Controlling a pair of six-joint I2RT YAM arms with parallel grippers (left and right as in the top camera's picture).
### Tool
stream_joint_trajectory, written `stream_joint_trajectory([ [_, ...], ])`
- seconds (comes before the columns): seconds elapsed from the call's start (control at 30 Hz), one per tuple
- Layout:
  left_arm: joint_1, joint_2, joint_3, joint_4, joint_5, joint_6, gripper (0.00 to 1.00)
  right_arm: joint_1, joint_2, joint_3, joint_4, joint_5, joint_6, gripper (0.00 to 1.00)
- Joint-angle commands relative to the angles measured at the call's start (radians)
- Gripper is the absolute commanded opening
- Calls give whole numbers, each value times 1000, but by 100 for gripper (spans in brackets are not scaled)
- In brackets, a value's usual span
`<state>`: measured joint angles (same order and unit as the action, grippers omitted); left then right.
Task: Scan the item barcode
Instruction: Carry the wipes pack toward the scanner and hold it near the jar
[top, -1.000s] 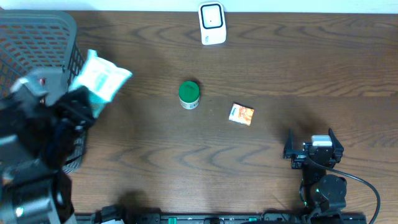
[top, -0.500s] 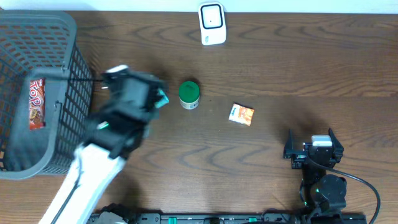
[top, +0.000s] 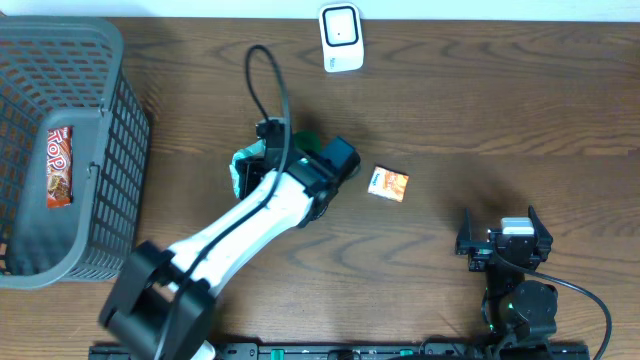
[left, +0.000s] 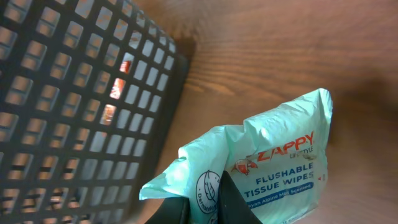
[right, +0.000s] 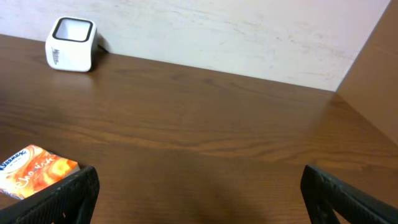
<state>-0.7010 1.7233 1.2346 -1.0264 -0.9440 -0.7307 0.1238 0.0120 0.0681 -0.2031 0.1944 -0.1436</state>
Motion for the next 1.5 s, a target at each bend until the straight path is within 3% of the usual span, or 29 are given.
stream_joint_trajectory([
  [0.0,-1,75,6,-33,-93,-48,7,9,-5,-4,2,-2,-11,99],
  [0.27,-8,136,6,-66,2,-103,7,9,-5,-4,2,-2,-11,99],
  [0.7,-8,157,-9,-99,3,-101,8,9,-5,-4,2,-2,-11,99],
  [1.1,-62,238,-9,-83,126,-102,8,9,-5,-4,2,-2,-11,99],
  [1.3,-118,238,-9,-83,126,-102,9,9,-5,-4,2,-2,-11,99],
  [1.47,-160,238,-9,-83,126,-102,17,9,-5,-4,2,-2,-11,99],
])
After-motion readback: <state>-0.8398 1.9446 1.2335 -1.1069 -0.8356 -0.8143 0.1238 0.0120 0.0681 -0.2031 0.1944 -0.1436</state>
